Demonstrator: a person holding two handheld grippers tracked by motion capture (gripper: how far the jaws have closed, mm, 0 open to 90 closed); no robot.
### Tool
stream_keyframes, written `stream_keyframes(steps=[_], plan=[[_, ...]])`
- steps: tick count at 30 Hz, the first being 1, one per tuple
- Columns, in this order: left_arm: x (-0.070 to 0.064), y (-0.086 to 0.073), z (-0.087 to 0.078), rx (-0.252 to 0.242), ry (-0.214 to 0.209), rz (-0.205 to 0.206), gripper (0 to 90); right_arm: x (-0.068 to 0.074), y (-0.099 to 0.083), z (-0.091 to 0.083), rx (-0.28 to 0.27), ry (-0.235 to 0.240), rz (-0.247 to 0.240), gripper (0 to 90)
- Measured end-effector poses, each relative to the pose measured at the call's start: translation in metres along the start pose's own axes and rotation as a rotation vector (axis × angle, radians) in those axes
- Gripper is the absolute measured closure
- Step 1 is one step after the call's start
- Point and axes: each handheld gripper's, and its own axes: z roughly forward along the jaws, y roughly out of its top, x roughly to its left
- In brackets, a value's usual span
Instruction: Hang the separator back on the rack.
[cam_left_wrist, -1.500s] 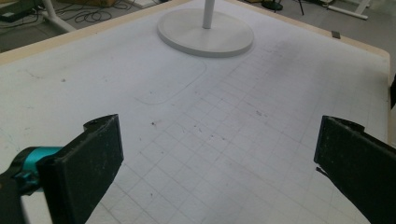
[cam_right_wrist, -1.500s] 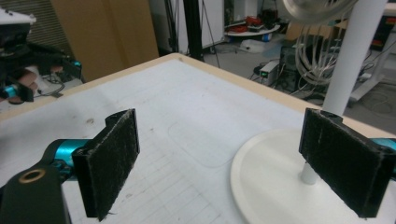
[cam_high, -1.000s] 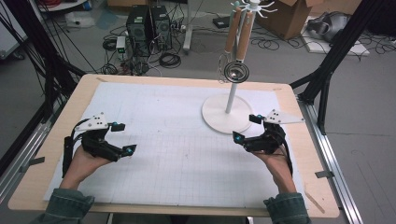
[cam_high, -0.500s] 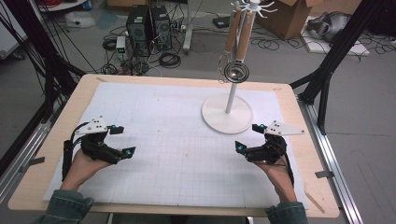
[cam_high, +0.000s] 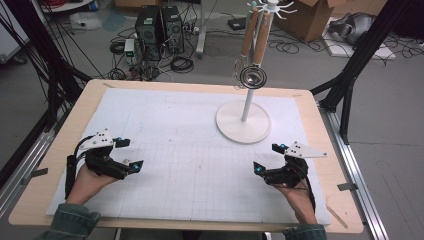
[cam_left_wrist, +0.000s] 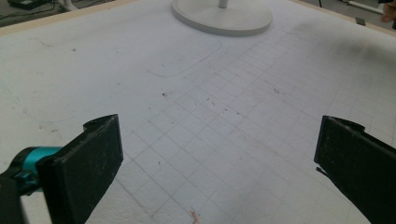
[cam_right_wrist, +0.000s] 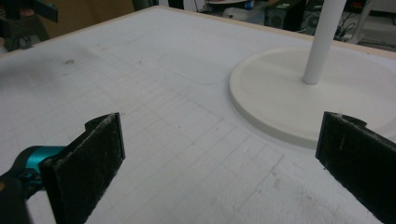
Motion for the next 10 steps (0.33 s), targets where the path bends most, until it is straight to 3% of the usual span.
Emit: stream_keyframes(steps=[10], plan=[[0.0,-0.006,0.001,-0.009,-0.004,0.004,1.7,0.002,-0.017,-0.004,0.003,-0.006,0.029,0.2]])
